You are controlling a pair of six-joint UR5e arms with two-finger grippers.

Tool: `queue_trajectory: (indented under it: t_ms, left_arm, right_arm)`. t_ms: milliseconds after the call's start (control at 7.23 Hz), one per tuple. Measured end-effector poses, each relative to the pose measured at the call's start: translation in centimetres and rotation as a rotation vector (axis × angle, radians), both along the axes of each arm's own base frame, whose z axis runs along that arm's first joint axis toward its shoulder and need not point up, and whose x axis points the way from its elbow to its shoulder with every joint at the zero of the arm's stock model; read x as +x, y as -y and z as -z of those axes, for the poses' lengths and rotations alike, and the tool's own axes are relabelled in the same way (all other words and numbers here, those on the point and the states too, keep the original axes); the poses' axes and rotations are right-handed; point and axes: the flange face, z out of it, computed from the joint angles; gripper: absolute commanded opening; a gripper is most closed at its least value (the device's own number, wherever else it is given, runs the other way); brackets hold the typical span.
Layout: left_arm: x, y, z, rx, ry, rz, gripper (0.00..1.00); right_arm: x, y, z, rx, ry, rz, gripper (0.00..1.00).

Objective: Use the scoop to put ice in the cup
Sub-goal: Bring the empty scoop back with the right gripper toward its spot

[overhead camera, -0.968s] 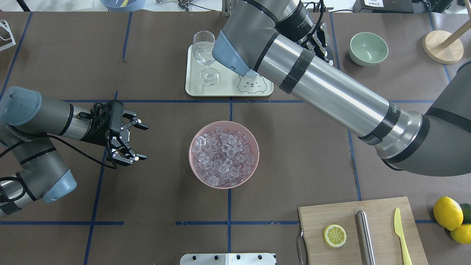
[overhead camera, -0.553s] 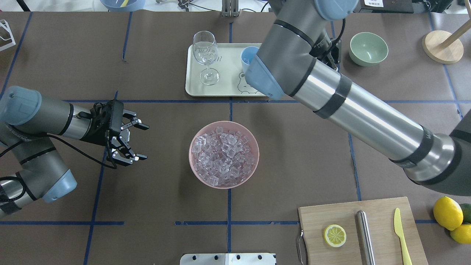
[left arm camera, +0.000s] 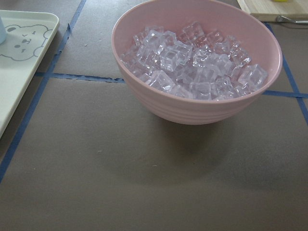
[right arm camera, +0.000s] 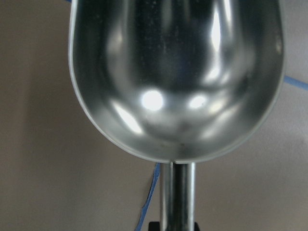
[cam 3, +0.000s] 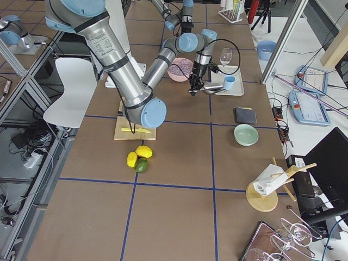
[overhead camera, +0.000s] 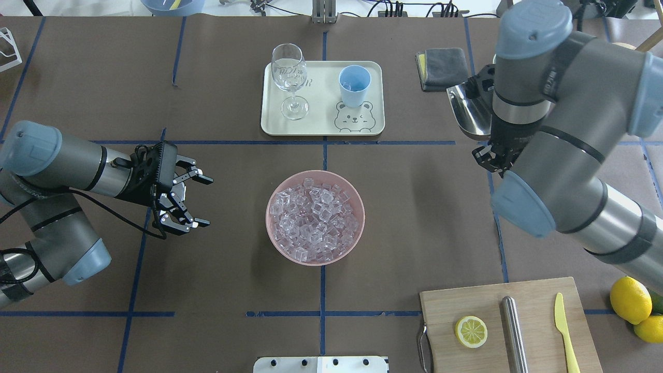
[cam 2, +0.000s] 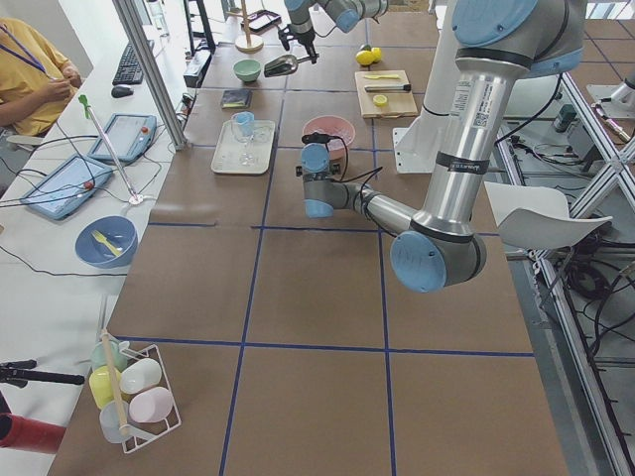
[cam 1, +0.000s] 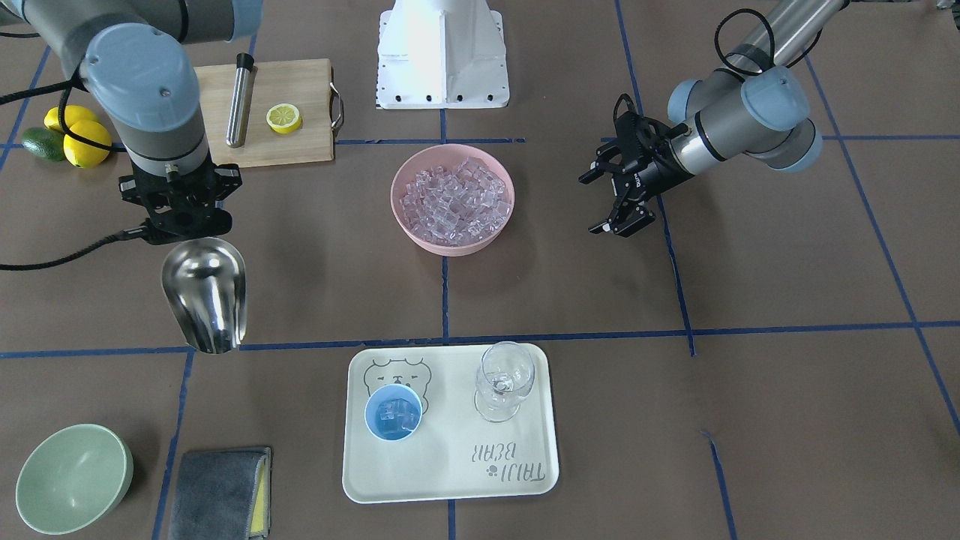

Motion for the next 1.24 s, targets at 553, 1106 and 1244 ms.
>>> queue_trajectory:
  t_ms: [553,1106,1244]
  left_arm:
    - [0.2,-0.1,0.4,0.005,-0.006,-0.006,1.00]
    - [0.4,0.1,1.1,0.013,-0.015,-0.005,1.00]
    - [0.4,0.1,1.1,0.013,-0.016,-0.005,1.00]
  right_arm:
    - [1.8,-7.2,-12.0,-0.096,0.100,-0.276,0.00]
    - [1.5,-9.0,-18.0,-0.142,0.077,-0.211,0.00]
    - [1.3,-9.2,-18.4,-0.155,0.084,-0.182,0.00]
